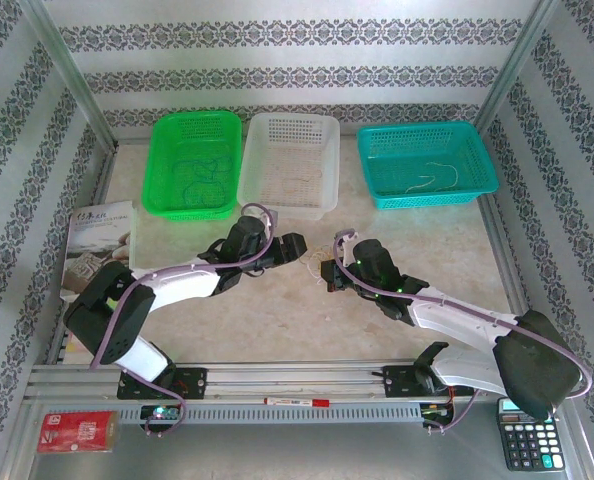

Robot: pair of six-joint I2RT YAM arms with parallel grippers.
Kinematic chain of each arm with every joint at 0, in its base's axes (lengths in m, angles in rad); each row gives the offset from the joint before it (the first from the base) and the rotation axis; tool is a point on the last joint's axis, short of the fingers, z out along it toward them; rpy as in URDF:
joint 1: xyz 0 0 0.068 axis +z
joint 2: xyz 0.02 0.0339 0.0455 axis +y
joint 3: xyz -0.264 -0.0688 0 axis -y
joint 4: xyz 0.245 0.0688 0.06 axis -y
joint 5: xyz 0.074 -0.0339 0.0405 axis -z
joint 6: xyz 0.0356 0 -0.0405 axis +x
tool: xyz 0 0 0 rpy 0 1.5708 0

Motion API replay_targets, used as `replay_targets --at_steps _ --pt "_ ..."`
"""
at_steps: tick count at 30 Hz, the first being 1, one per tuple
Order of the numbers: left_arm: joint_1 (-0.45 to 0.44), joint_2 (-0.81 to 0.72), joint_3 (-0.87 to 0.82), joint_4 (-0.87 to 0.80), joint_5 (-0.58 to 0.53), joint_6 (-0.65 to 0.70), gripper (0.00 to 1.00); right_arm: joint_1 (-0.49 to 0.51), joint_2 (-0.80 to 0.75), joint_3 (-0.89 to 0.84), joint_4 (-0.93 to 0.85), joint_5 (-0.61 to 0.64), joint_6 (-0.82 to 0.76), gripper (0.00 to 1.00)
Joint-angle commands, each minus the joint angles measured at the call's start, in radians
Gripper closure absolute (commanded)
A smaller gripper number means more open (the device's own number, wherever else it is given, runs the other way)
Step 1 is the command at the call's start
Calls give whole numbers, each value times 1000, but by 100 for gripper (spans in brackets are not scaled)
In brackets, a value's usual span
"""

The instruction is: Untangle the cables

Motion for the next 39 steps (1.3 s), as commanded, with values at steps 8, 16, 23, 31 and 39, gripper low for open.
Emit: replay_targets --at_steps 8,16,23,31,39 --pt "-28 58 -16 139 21 -60 49 6 -22 -8 16 -15 10 100" --pt "-36 64 -23 163 16 -73 72 4 -21 -1 19 -14 10 100" --pt "-35 1 7 86 -4 -28 100 -8 -18 -38 32 2 20 100" --pt "-35 -136 157 -128 11 93 100 -25 31 -108 68 20 47 75" --pt "-35 -190 297 -273 57 172 100 -25 -24 -111 39 11 62 41"
